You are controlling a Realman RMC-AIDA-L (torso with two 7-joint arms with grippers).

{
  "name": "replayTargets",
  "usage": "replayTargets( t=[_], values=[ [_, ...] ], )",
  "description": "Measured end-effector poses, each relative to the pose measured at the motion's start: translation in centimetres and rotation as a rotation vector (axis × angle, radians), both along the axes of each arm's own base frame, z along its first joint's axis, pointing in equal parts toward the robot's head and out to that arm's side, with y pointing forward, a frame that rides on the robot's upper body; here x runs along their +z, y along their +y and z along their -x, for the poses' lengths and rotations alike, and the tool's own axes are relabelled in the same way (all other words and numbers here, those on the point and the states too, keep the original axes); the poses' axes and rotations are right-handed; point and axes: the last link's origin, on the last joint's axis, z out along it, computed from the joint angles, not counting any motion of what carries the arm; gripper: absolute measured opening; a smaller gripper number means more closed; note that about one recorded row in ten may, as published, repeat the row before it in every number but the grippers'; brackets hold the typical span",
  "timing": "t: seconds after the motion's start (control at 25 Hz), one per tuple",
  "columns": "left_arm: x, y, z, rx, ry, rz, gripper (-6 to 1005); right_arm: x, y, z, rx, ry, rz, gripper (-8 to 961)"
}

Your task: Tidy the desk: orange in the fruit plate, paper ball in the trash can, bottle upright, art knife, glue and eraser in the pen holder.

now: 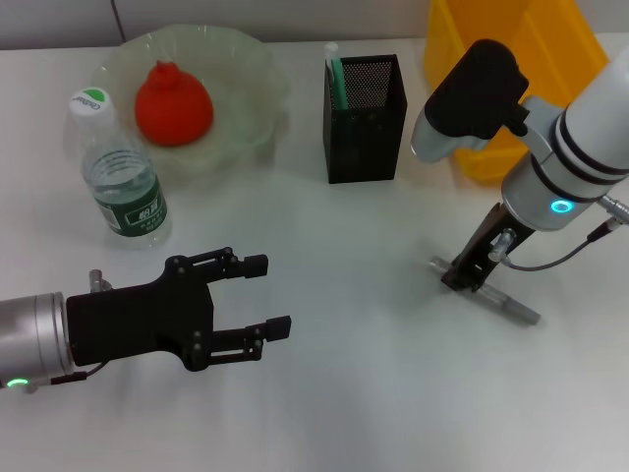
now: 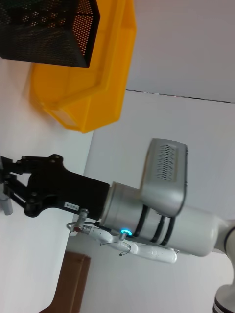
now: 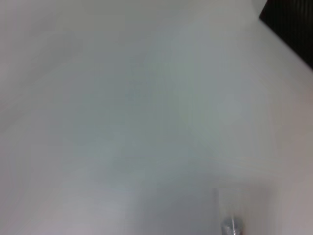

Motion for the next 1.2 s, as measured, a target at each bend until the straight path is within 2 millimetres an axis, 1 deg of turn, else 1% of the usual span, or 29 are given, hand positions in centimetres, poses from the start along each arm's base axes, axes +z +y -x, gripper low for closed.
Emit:
replayTargets(
  t=[0.08,0.12,0.16,0.24,0.32,0.36,0.4,0.44,0.48,0.52,0.56,0.6,0.68,0.76,0.8,0.84,0.96,1.08,1.16,1.2],
  values=[
    [0.0,0.0,0.0,0.001,0.001,0.0,774,0.6,-0.1,0.6,0.01,0.046,-0.02,149],
    [0.0,0.0,0.1,0.002,0.0,-0.001,774,1.2,0.0,0.9,0.014,0.081,-0.038,149],
    [0.0,0.0,0.1,0.002,0.001,-0.001,774,1.9,0.1,1.3,0.012,0.135,-0.064,149],
    [0.0,0.0,0.1,0.002,0.001,-0.001,774,4.1,0.6,1.9,-0.003,0.299,-0.129,149],
    [0.0,0.0,0.1,0.002,0.001,-0.001,774,6.2,1.1,2.1,-0.031,0.536,-0.186,149],
    [0.0,0.0,0.1,0.002,0.001,-0.001,774,7.8,1.5,2.0,-0.059,0.787,-0.233,149],
    [0.0,0.0,0.1,0.002,0.0,-0.001,774,7.8,1.5,2.0,-0.059,0.787,-0.233,150],
    [0.0,0.0,0.1,0.002,0.0,-0.001,774,8.6,1.7,1.5,-0.07,0.919,-0.262,150],
    [0.1,-0.1,0.0,-0.001,-0.005,0.001,774,9.0,2.0,0.8,-0.058,1.123,-0.316,150],
    [0.1,-0.1,0.0,-0.001,-0.005,0.001,774,9.0,2.0,0.8,-0.058,1.123,-0.316,150],
    [0.1,-0.1,0.0,-0.001,-0.005,0.001,774,8.6,2.3,0.1,-0.004,1.271,-0.382,150],
    [0.1,-0.1,0.0,-0.001,-0.005,0.002,774,8.6,2.3,0.1,-0.004,1.271,-0.382,150],
    [0.0,-0.1,0.0,0.0,-0.007,0.005,774,7.5,2.7,-0.3,0.051,1.398,-0.479,150],
    [0.0,-0.1,-0.1,0.0,-0.008,0.005,774,6.0,3.2,-0.6,0.111,1.447,-0.591,149],
    [0.0,-0.1,-0.1,0.0,-0.008,0.005,774,6.0,3.2,-0.6,0.111,1.447,-0.591,148],
    [0.0,-0.1,-0.1,0.001,-0.008,0.005,774,4.6,3.7,-0.7,0.18,1.426,-0.696,147],
    [0.0,-0.2,0.0,0.004,-0.01,0.004,774,2.9,4.5,-0.5,0.254,1.336,-0.787,145],
    [0.0,-0.3,0.1,0.007,-0.011,0.001,774,1.1,5.3,-0.1,0.314,1.21,-0.802,134],
    [0.0,-0.4,0.2,0.008,-0.012,0.001,774,0.1,5.5,-0.3,0.302,1.149,-0.784,128],
    [0.0,-0.4,0.2,0.009,-0.012,0.001,774,0.1,5.5,-0.3,0.302,1.149,-0.784,124]
  ],
)
